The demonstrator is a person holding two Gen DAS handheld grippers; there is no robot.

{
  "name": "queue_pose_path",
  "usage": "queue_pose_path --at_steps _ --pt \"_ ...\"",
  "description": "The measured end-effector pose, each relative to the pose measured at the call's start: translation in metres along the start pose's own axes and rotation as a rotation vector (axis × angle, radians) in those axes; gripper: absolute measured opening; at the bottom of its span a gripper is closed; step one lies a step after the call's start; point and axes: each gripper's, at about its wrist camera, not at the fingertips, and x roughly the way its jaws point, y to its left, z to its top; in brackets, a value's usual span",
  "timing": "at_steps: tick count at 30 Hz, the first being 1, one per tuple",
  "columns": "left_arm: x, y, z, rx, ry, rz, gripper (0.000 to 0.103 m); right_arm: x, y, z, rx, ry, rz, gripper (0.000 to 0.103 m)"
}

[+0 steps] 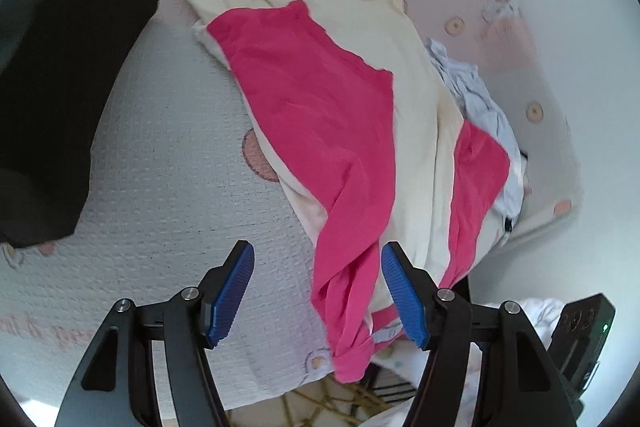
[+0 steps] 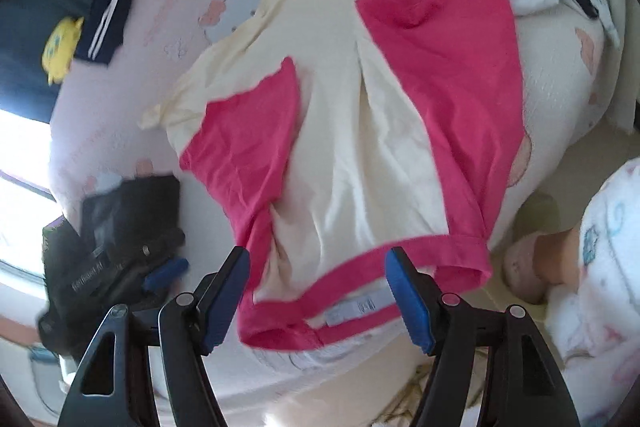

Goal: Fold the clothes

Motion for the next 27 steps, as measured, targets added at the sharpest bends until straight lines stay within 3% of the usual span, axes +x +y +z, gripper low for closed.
queue_pose_path --at_steps 3,5,12,16,20,27 --pt "0.003 0.006 0.008 0.004 0.016 -0.026 0.064 0.002 -0.01 -0.012 0.187 0.037 0.183 0.069" --pt "0.005 0.011 0.015 -0.002 0.02 -0.02 0.064 0.007 -0.013 -0.02 0.264 0.033 0.253 0.069" --pt "0.007 0.021 0.027 0.011 0.021 -0.031 0.064 0.034 -0.026 -0.033 0.262 0.049 0.119 0.069" --pt "0.018 0.023 0.029 0.005 0.046 -0.089 0.064 0.045 -0.043 -0.025 0.312 0.037 0.125 0.069" --pt "0.038 0.024 0.032 -0.002 0.082 -0.089 0.064 0.056 -0.051 -0.019 0.356 0.043 0.197 0.069" --pt "0.06 0.027 0.037 -0.059 0.131 -0.124 0.064 0.078 -0.053 -0.014 0.381 0.091 0.204 0.069"
